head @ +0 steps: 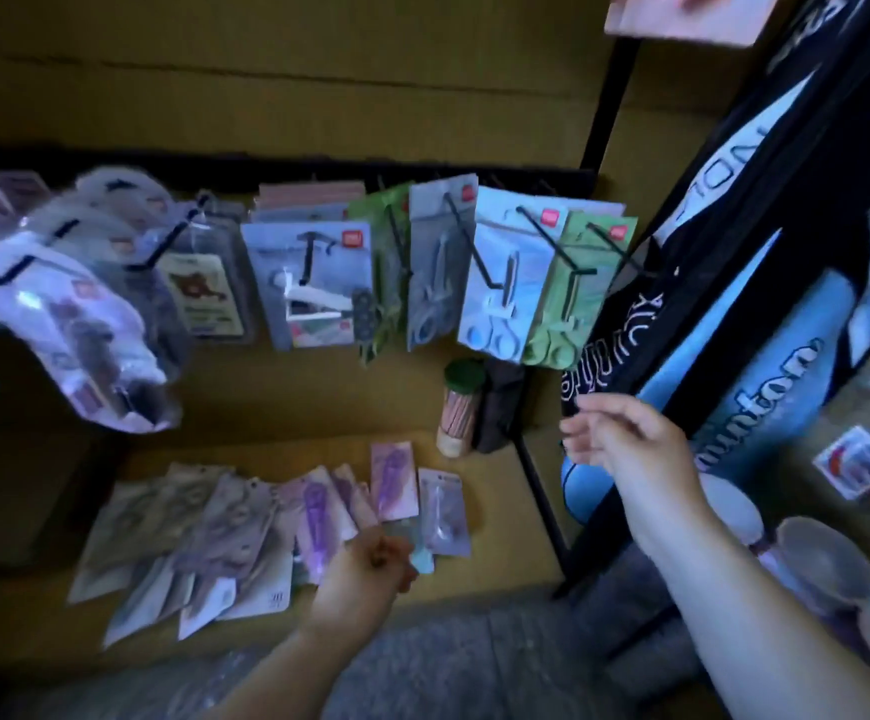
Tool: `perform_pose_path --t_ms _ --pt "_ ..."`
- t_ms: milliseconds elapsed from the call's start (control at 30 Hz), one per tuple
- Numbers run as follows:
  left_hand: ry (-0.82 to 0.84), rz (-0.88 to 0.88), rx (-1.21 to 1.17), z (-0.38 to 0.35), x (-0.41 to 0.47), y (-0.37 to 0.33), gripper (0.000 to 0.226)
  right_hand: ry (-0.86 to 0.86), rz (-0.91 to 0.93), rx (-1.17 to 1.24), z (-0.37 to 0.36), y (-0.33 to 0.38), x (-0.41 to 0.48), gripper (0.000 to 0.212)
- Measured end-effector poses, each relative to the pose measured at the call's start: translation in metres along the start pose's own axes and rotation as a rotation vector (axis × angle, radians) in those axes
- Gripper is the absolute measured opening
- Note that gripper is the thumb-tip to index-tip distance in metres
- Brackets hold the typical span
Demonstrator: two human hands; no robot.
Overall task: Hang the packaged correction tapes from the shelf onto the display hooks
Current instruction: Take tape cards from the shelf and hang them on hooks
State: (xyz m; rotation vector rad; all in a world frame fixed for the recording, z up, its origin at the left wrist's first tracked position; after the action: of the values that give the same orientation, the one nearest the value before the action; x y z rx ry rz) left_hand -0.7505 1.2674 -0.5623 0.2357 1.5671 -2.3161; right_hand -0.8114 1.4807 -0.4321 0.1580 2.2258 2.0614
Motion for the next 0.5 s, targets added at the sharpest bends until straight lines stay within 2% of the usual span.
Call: perform_pose_path --t_ms 67,133,200,267,333,467,500 --pt "0.004 0.131 0.046 -0.009 0.022 0.036 0.022 -0.013 -0.143 -0.017 0.005 -0.053 0.007 0.032" --pt "0.007 0.186 0.058 -0.016 0.04 0.048 0.014 -0.026 -0.314 -0.047 0.008 -0.108 0.013 0.022" --pt "0.001 0.172 0.153 -0.023 0.06 0.049 0.009 -0.039 -0.457 -0.083 0.009 -0.157 0.02 0.024" --pt "-0.034 0.158 0.283 -0.025 0.08 0.055 0.023 -0.074 -0.555 -0.14 0.012 -0.194 0.028 0.027" --pt "-0.063 0.146 0.303 -0.027 0.096 0.063 0.027 -0.089 -0.643 -0.22 0.01 -0.226 0.035 0.029" --pt "-0.08 0.073 0.368 -0.032 0.124 0.072 0.033 -0.046 -0.701 -0.37 -0.007 -0.278 0.053 0.033" --pt "-0.049 0.039 0.426 -0.036 0.131 0.072 0.035 -0.027 -0.703 -0.39 -0.014 -0.288 0.057 0.027"
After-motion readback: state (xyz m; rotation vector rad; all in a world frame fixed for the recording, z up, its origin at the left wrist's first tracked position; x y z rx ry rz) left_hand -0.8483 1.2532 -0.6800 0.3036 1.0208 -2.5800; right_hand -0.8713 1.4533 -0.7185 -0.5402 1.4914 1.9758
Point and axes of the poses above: each hand's wrist, its own x-axis towards the middle knuckle, its own z-axis out of the back of the hand, y = z × x, the point moved 8 cm from there along x, towards the middle knuckle, and after that the axes turned 11 degrees about x, right-handed, at the moved point
